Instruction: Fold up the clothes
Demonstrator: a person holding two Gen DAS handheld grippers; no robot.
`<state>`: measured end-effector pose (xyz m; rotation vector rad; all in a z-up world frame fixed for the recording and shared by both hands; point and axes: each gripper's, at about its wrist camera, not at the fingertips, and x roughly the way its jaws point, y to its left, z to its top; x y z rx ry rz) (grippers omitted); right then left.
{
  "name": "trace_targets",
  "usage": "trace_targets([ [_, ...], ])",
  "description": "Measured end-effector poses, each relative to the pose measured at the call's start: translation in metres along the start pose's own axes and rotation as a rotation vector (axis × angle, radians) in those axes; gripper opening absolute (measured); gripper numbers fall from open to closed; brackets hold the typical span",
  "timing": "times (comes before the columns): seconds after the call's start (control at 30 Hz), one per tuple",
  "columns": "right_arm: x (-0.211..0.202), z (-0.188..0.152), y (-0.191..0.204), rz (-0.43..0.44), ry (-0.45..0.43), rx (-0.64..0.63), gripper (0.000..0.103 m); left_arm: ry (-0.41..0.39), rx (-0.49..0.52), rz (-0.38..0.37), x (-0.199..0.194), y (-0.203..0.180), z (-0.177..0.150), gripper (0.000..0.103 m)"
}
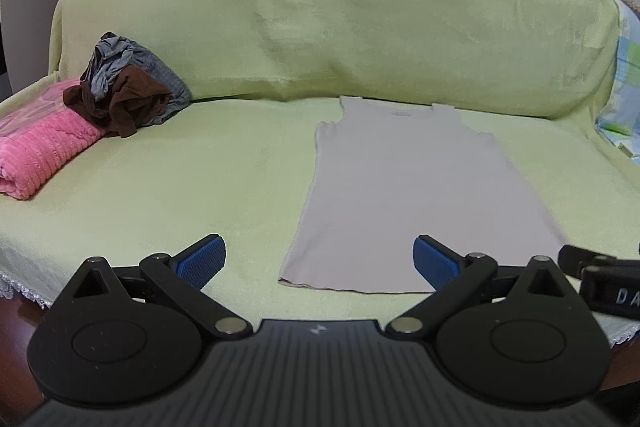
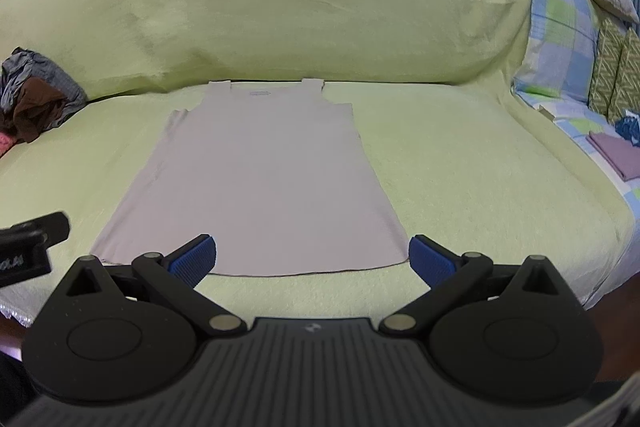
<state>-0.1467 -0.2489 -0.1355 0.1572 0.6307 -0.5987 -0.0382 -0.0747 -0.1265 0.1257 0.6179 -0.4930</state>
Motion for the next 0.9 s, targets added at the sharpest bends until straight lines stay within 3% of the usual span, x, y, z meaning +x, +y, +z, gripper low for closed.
trace_targets([
  [0.47, -0.022, -0.006, 0.01, 0.092, -0.003, -0.028, 0.102, -0.001, -0.01, 0.025, -0.021, -0.004, 0.0, 0.101],
  [0.9, -0.011, -0.013, -0.005, 0.076, 0.016, 0.002, 0.102, 0.02, 0.007, 0.009, -0.008, -0.026, 0.008, 0.102],
])
